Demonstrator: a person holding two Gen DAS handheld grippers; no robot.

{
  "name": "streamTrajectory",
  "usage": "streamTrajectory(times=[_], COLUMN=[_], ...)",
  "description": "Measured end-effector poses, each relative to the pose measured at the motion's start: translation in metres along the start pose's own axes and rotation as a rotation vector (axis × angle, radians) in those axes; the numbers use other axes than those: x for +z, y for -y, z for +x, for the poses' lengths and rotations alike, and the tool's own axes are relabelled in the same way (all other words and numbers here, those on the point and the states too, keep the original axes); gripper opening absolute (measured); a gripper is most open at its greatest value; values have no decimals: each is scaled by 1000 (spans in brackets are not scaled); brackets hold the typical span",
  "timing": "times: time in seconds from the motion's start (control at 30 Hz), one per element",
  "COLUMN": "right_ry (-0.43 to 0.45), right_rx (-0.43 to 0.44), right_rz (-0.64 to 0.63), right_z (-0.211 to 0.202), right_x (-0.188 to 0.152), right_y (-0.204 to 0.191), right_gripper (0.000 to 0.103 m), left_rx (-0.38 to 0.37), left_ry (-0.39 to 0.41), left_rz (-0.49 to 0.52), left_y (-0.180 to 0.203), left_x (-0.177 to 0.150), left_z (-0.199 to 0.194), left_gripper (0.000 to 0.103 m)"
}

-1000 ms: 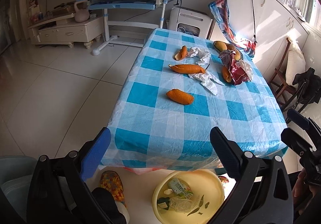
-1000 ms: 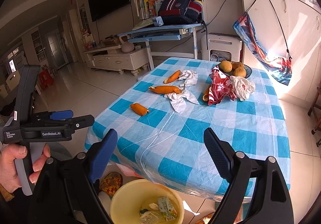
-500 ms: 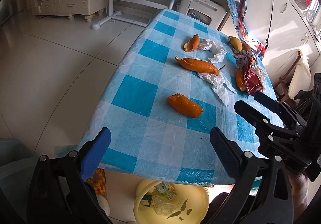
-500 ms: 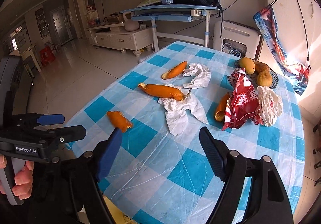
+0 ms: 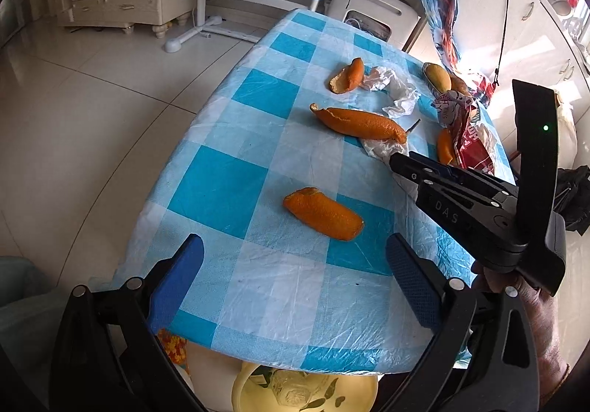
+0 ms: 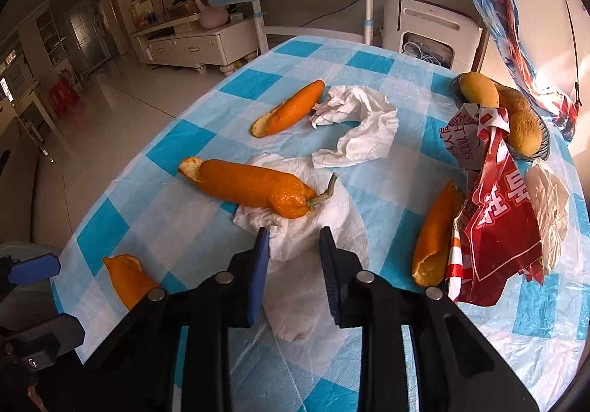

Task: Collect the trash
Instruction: 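Grasp an orange peel with the left gripper while the right gripper grasps a white tissue, then carry the orange peel and tissue over the yellow basin and open both grippers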

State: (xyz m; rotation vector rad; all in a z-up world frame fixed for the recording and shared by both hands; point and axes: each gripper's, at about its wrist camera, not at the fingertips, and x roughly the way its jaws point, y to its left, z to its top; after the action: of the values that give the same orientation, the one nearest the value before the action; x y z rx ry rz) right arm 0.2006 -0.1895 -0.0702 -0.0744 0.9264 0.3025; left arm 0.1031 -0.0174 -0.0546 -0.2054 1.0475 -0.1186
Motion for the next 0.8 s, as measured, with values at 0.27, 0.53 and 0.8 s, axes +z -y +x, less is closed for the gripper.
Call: streamTrajectory(times=[0.27, 0.53, 0.8], right_ry=[-29, -11, 100], right_rx=[42, 86, 311], right_rz=[-37, -23, 266], right_z=[-29, -82, -111], right_x=[-9, -28, -45], right_y=[2, 30, 82], right_gripper=[10, 10, 10], left_rx=[33, 77, -99], left_ry=[-14, 20, 39], left_rz=[-14, 74, 59], left_y=[6, 27, 23], left_x=[5, 17, 15], left_z=[19, 33, 17], left_gripper=[87, 47, 15])
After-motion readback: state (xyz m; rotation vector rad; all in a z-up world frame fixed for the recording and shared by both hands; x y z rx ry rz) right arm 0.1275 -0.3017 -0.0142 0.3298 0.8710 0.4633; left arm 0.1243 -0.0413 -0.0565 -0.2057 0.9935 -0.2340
